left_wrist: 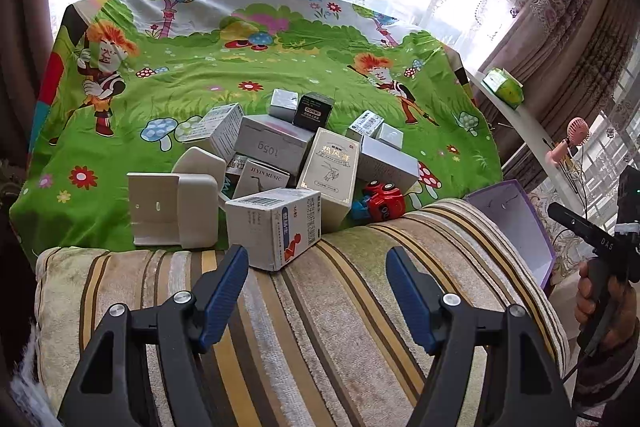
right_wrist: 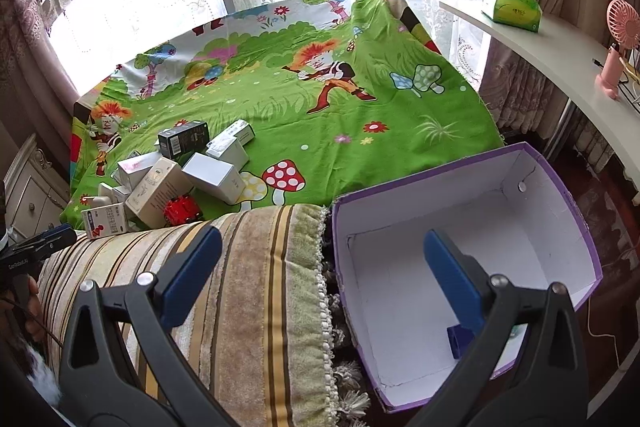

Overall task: Organize rigid objects
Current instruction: 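Move both open tools back toward the pile of boxes, then grasp the white barcode medicine box with the left tool while the right grasps the red toy car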

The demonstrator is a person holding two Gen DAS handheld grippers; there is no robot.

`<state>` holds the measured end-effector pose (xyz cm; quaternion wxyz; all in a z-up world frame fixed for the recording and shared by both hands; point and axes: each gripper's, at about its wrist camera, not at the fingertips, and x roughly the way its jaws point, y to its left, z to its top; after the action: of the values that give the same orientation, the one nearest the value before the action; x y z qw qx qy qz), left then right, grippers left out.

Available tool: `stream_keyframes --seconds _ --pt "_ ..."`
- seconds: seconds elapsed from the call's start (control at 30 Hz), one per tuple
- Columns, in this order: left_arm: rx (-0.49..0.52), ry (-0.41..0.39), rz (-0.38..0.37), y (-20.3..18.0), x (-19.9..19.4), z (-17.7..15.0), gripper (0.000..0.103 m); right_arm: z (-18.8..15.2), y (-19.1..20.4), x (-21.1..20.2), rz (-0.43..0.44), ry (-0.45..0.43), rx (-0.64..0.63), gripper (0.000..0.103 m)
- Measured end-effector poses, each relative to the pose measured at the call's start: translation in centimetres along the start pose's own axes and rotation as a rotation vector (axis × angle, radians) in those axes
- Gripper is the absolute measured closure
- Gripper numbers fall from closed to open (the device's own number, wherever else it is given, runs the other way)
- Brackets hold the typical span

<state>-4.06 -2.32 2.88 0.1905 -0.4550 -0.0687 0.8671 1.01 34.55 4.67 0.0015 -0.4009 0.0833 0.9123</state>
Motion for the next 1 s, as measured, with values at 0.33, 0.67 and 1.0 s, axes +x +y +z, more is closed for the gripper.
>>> stream_keyframes --seconds 0.33,0.67,1.0 --pt "-0.011 0.089 0.008 3.1 2.6 1.9 0.031 0.5 4.4 2.8 0.071 0.077 -0.102 0.001" --pt "-0.013 0.152 -0.032 3.7 5.0 2.9 0.044 1.4 10.6 5.8 0.128 0.133 -0.279 0.001" --pt "0.002 0.132 -0.049 3.2 4.1 2.2 0.058 1.5 15.7 9.4 0.138 0.201 -0.442 0.002"
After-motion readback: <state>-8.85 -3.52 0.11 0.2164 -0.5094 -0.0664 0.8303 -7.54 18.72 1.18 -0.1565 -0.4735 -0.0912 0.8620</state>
